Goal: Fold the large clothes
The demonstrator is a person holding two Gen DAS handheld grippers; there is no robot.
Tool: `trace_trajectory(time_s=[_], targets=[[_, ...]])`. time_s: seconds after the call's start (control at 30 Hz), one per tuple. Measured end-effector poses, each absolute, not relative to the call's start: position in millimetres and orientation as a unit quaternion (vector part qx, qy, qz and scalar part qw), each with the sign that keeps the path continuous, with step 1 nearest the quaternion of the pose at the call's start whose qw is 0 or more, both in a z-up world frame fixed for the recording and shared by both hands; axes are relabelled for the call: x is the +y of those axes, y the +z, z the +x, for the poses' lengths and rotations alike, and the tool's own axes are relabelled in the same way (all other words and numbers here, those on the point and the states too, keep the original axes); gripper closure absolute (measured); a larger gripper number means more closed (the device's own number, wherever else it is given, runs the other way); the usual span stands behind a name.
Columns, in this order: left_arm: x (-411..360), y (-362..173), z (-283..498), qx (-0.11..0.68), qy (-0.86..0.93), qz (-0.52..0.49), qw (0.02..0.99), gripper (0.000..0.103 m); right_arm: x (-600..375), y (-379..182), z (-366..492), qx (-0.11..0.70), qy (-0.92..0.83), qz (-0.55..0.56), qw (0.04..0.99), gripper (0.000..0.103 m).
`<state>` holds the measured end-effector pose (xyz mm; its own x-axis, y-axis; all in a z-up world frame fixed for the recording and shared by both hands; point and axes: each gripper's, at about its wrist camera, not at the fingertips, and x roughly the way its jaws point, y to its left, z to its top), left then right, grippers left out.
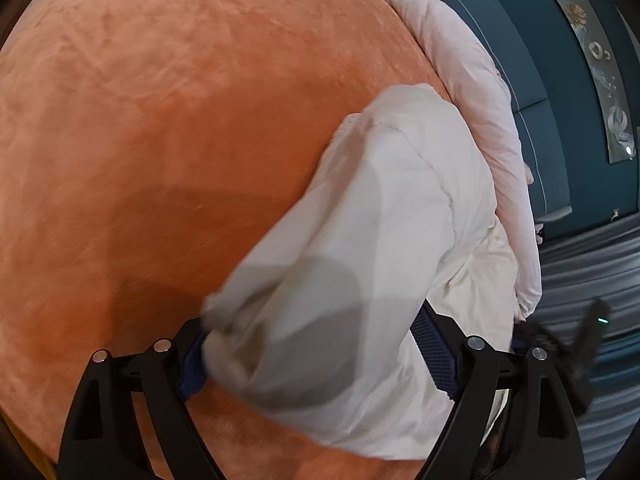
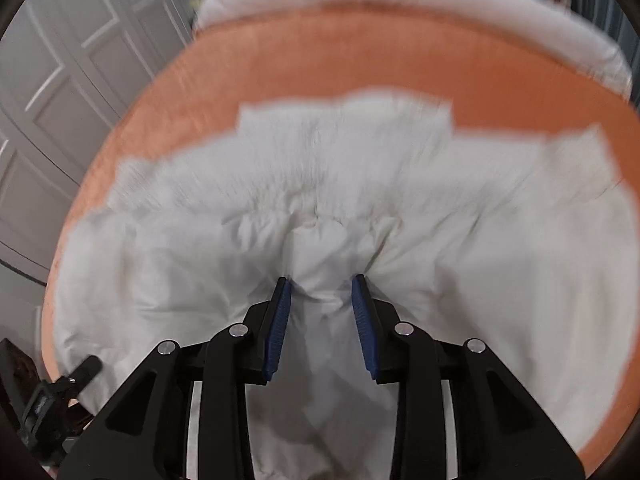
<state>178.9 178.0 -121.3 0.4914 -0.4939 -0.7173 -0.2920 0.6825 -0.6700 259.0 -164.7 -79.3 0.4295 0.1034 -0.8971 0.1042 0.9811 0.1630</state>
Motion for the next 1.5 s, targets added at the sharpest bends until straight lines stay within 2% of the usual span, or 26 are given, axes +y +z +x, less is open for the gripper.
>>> trace_trajectory(time_s=[0.1, 0.17, 0.23, 0.3, 0.33, 0.47, 0.6, 0.8, 0.87, 0.9, 1.07, 1.2, 1.37, 1.5], targets=[[170, -120, 190, 0.499, -0.084, -0.391, 0.769, 0.020, -169, -94, 259, 0.528, 0.009, 0.109, 0.842, 0.071], [164, -120, 196, 0.493, -0.102, -0.400, 0.766, 0.035, -170, -97, 258, 0.526, 0.014, 0.116, 0.843, 0.071], [156, -110, 199, 0.483, -0.120, -0.400, 0.770, 0.061, -173, -100, 257, 0.525, 0.020, 0.117, 0.843, 0.071], [149, -92, 199, 0.465, -0.141, -0.394, 0.780, 0.081, -175, -101, 257, 0.523, 0.024, 0.117, 0.844, 0.071], [145, -80, 198, 0.458, -0.148, -0.387, 0.787, 0.085, -176, -102, 257, 0.522, 0.026, 0.116, 0.845, 0.071], [104, -7, 192, 0.417, -0.199, -0.318, 0.828, 0.089, -179, -103, 259, 0.514, 0.032, 0.130, 0.847, 0.071], [52, 43, 183, 0.389, -0.245, -0.253, 0.851, 0.089, -202, -90, 244, 0.504, 0.044, 0.177, 0.844, 0.071], [-29, 90, 180, 0.369, -0.292, -0.171, 0.865, 0.090, -282, -48, 161, 0.429, 0.031, 0.260, 0.865, 0.073], [-44, 94, 179, 0.371, -0.298, -0.155, 0.866, 0.090, -304, -61, 150, 0.440, 0.027, 0.277, 0.854, 0.097], [-53, 97, 174, 0.371, -0.297, -0.144, 0.868, 0.090, -305, -69, 151, 0.452, 0.036, 0.282, 0.846, 0.102], [-61, 103, 143, 0.372, -0.306, -0.119, 0.868, 0.091, -255, -97, 172, 0.480, 0.128, 0.252, 0.831, 0.103], [-65, 84, 121, 0.389, -0.311, -0.071, 0.864, 0.091, -229, -120, 179, 0.485, 0.153, 0.247, 0.825, 0.103], [-122, 72, 120, 0.397, -0.352, -0.024, 0.847, 0.091, -257, -120, 163, 0.454, 0.183, 0.314, 0.813, 0.103], [-187, 58, 130, 0.409, -0.380, 0.018, 0.829, 0.091, -323, -95, 97, 0.389, 0.183, 0.374, 0.822, 0.103]])
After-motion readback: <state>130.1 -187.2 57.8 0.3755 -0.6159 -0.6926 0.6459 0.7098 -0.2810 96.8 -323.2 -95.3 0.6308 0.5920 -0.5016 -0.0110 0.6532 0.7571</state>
